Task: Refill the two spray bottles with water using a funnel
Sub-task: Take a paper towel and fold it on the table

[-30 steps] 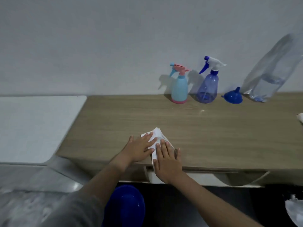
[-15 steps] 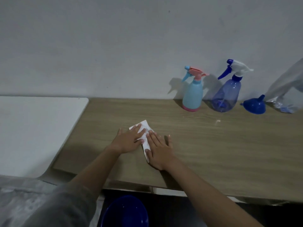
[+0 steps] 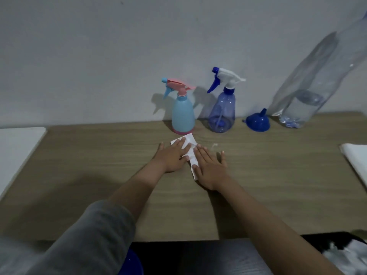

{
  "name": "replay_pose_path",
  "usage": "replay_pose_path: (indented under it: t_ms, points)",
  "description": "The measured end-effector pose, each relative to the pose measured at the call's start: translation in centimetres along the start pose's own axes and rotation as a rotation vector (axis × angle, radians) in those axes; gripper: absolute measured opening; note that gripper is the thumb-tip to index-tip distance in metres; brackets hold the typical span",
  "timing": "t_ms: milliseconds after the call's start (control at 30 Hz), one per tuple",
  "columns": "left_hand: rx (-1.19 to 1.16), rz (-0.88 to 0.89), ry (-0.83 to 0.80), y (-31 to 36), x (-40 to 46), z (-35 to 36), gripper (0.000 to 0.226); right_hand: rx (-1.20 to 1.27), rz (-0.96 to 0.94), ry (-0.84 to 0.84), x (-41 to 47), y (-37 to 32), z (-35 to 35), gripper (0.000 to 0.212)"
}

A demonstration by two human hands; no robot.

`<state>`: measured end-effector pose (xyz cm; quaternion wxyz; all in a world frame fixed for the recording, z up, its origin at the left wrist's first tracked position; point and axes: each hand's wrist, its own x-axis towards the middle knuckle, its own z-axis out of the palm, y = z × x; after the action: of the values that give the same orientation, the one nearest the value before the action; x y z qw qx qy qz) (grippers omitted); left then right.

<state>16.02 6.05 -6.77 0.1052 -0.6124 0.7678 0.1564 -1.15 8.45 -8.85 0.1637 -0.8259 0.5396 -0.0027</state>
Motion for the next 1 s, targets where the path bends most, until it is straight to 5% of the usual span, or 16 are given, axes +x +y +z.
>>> replay_pose_path:
  t_ms: [533,867,1000]
  points:
    - [0.039,0.202,-0.023,28.7,11.2,-0.8,0.054,-0.007,0.193,0.000,-11.2,27.1,-5.9,0.060]
    - [0.040,0.238,-0.070,34.7,8.2,0.6,0.053,0.036,0.268,0.036,-18.0,28.8,-5.0,0.060]
    - [0.016,0.323,-0.020,36.4,4.6,1.8,0.049,0.115,0.279,0.196,-21.9,27.7,-3.6,0.055]
